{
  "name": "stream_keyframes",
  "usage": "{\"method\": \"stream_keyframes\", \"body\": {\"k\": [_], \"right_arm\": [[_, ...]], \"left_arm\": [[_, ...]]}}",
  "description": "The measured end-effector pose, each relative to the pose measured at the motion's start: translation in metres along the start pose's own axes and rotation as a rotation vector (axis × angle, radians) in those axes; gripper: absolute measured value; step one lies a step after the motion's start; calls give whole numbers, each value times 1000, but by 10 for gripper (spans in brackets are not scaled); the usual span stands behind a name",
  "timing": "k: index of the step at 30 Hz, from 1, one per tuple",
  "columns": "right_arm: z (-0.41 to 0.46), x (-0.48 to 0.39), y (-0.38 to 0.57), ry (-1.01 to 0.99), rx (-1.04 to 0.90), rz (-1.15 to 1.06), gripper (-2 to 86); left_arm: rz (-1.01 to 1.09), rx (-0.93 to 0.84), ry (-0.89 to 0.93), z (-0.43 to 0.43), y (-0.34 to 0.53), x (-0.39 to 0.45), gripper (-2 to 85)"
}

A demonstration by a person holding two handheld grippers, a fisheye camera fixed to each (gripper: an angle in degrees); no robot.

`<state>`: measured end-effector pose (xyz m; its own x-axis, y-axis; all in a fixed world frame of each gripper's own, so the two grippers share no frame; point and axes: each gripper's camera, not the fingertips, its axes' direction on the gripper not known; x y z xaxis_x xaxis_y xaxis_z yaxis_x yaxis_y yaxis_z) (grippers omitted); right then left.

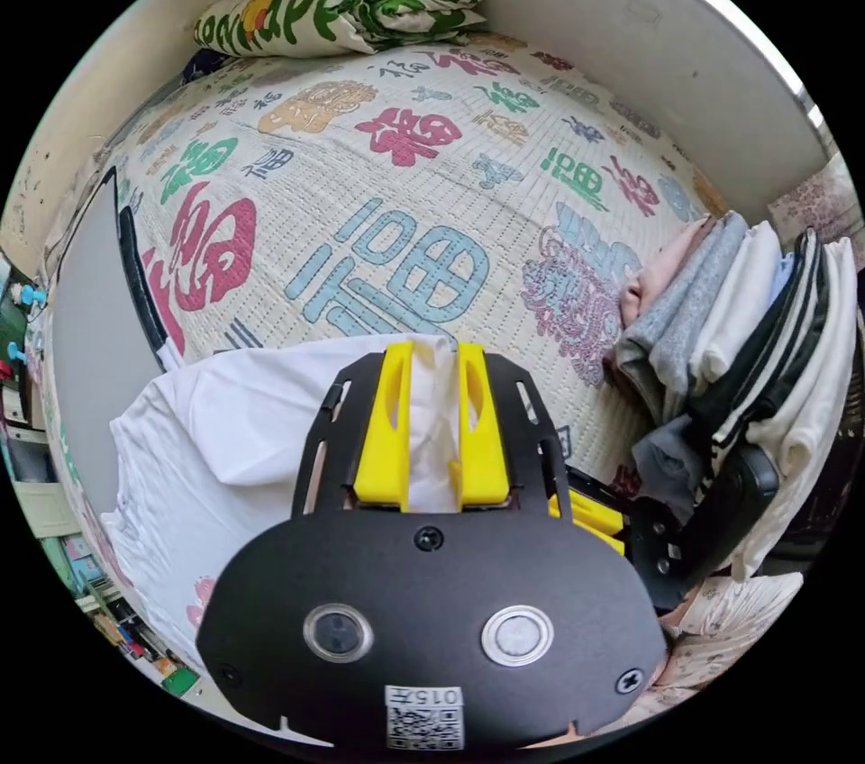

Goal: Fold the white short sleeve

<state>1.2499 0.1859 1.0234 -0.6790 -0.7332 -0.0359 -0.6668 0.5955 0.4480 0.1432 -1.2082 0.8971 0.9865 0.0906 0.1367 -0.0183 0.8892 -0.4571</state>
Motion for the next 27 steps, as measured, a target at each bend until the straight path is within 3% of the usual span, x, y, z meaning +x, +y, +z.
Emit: {"method": "stream_keyframes", "body": {"k": [4,8,22,27], "right_arm": [[3,-20,20,0,1,1,12],[8,-36,44,-2,4,1,12],[9,-66,151,23,161,-101,1],[20,-78,187,-81,161,-266,29]], "left_arm": [[76,-3,-103,4,-11,37,65],[35,-7,-50,2,-14,33,39],[-210,374,-97,-106,105,-64,-4],[-299,447,77,-97,161,-108,-4]]}}
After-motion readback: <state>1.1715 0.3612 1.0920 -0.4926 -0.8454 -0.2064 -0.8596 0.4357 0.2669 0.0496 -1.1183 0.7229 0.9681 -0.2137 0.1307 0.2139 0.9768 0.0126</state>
